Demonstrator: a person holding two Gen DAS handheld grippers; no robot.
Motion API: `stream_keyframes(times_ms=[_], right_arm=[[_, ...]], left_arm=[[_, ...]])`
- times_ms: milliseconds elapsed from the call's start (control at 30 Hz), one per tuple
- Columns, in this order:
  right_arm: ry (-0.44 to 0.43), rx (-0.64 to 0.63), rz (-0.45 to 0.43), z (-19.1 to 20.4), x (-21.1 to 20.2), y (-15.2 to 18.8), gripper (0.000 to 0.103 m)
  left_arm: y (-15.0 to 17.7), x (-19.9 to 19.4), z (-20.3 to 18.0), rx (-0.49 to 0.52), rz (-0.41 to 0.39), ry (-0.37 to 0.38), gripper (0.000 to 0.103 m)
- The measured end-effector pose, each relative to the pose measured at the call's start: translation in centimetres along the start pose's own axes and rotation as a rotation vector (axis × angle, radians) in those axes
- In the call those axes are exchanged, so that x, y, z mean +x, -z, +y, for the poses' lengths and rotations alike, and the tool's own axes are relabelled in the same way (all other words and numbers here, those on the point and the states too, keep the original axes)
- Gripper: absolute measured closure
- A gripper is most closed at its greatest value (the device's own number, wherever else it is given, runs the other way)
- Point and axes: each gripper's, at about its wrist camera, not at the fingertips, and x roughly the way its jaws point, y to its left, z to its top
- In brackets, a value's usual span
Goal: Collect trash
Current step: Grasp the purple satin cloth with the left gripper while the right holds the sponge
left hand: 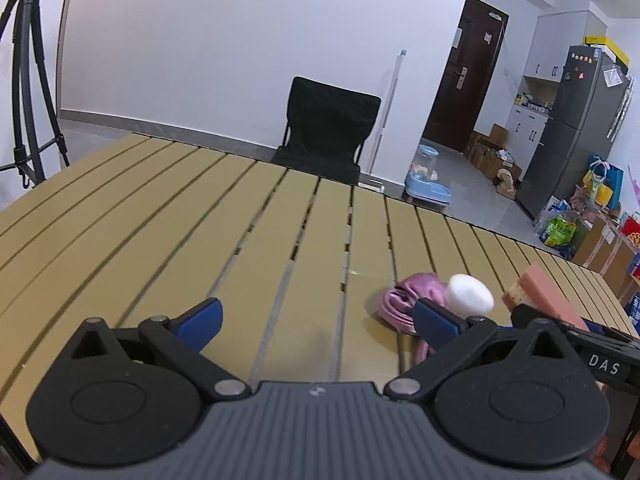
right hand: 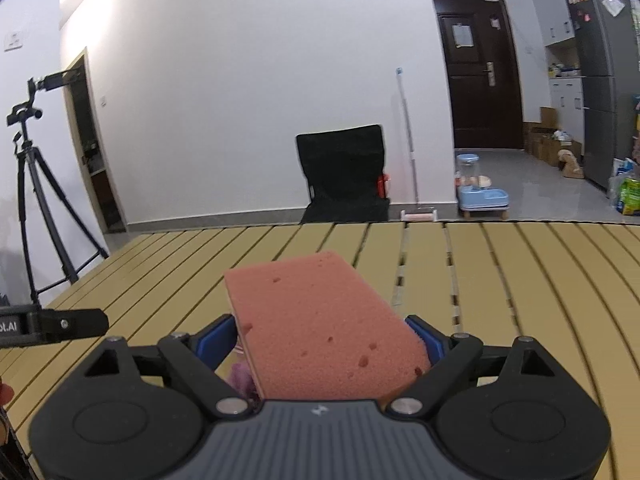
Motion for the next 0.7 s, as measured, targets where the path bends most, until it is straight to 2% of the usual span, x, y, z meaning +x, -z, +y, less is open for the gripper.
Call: stream_keyframes(times_ms=[267,433,600,700], right_arm=[[0.065,0.049,-0.016,-4.1,-2.0,0.2,0.013],[0.119,0.038,-0.031,-6.4,-3.0,0.5,0.013],[0.147,0.045,-0.048,-9.1,-3.9,0.8,0.013],[0.159,0.062,-0.061,-10.9,-4.3,1.1,0.013]], left_arm=[[0.5,1.7,-3.9,0.021,0.033,0.030,0.000],[1.1,3.6,-6.6,0.034,0.070,0.035,0.000],[0.7,6.3,-8.8,0.033,0.116,0.006,0.000],[0.7,8.1,-10.2,0.059,0.151,-0.054,0.000]])
